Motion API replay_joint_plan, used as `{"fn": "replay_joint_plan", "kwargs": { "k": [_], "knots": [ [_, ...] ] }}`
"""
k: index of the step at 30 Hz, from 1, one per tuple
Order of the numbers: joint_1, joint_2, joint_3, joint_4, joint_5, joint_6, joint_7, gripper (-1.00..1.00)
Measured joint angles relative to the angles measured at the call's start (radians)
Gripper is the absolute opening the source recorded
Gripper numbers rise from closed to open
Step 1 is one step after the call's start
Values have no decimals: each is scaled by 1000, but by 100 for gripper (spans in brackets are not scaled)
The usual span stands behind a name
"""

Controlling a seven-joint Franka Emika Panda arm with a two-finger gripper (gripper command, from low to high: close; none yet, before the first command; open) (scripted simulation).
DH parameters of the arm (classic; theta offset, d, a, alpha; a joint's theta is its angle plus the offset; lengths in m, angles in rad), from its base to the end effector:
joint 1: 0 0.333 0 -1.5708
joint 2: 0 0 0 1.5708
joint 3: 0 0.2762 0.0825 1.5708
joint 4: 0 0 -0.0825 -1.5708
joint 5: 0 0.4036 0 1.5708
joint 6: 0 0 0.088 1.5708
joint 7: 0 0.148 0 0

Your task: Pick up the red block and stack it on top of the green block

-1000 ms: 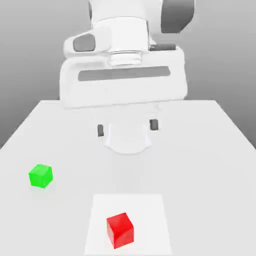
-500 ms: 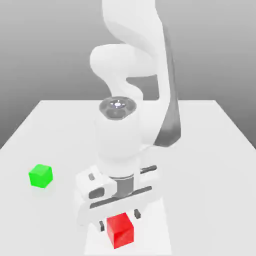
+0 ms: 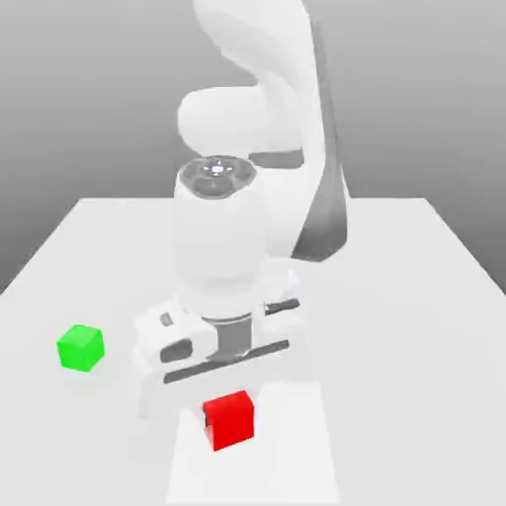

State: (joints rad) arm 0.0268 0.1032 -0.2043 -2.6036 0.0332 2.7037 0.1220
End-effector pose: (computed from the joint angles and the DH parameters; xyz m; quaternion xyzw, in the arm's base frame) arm 0.4356 -0.0827 0.1207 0.9865 -0.1635 -0.0004 0.0034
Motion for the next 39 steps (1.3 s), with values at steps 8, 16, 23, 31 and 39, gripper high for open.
{"fn": "replay_joint_plan", "kwargs": {
  "k": [8, 16, 23, 31, 39],
  "knots": [
    [-258, -143, -123, -118, -88, -22, -374, -100],
    [-427, -293, -283, -235, -231, -43, -710, -100],
    [-437, -293, -313, -246, -224, -12, -768, -100],
    [-410, -255, -329, -243, -170, 36, -804, -100],
    [-378, -202, -344, -242, -95, 86, -856, -100]
  ]
}}
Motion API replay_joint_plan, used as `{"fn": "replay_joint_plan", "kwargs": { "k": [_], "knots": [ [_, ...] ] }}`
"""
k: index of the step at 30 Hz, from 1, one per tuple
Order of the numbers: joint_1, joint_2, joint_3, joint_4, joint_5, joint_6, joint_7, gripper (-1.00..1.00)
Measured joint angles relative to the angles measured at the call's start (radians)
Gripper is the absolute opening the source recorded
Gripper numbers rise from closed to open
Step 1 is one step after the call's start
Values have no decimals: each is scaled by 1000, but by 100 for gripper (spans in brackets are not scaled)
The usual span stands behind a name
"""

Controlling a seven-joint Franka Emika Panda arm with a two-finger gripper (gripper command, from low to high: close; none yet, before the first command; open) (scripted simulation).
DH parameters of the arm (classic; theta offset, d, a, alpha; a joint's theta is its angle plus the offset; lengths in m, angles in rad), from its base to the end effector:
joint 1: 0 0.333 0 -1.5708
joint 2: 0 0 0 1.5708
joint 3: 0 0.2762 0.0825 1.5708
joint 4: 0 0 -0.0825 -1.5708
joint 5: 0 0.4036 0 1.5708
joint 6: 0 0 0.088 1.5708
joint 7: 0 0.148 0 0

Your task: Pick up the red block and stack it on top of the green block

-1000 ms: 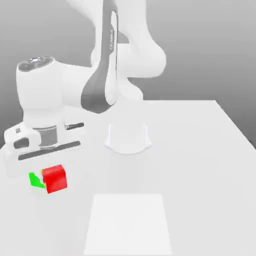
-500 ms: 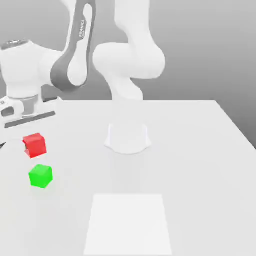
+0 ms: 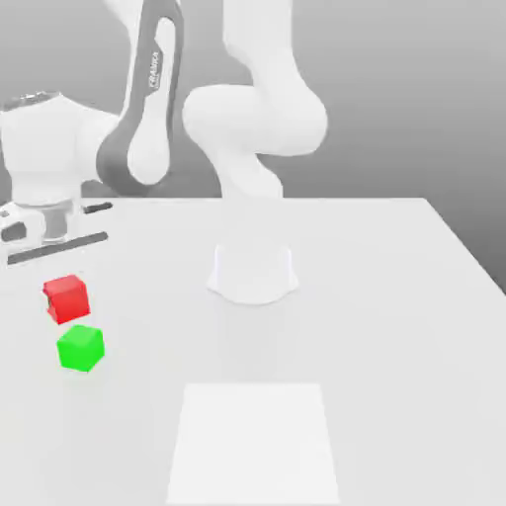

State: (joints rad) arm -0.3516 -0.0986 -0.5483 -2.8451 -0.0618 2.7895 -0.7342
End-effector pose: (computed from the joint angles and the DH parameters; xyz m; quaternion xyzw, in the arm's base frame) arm 0.2453 -0.2875 0.1260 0.9984 -0.0533 0.0209 0.0010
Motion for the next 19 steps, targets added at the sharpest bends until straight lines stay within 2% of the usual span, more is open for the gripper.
{"fn": "replay_joint_plan", "kwargs": {
  "k": [19],
  "knots": [
    [38, 171, 28, 3, 246, 115, -176, -100]
  ]
}}
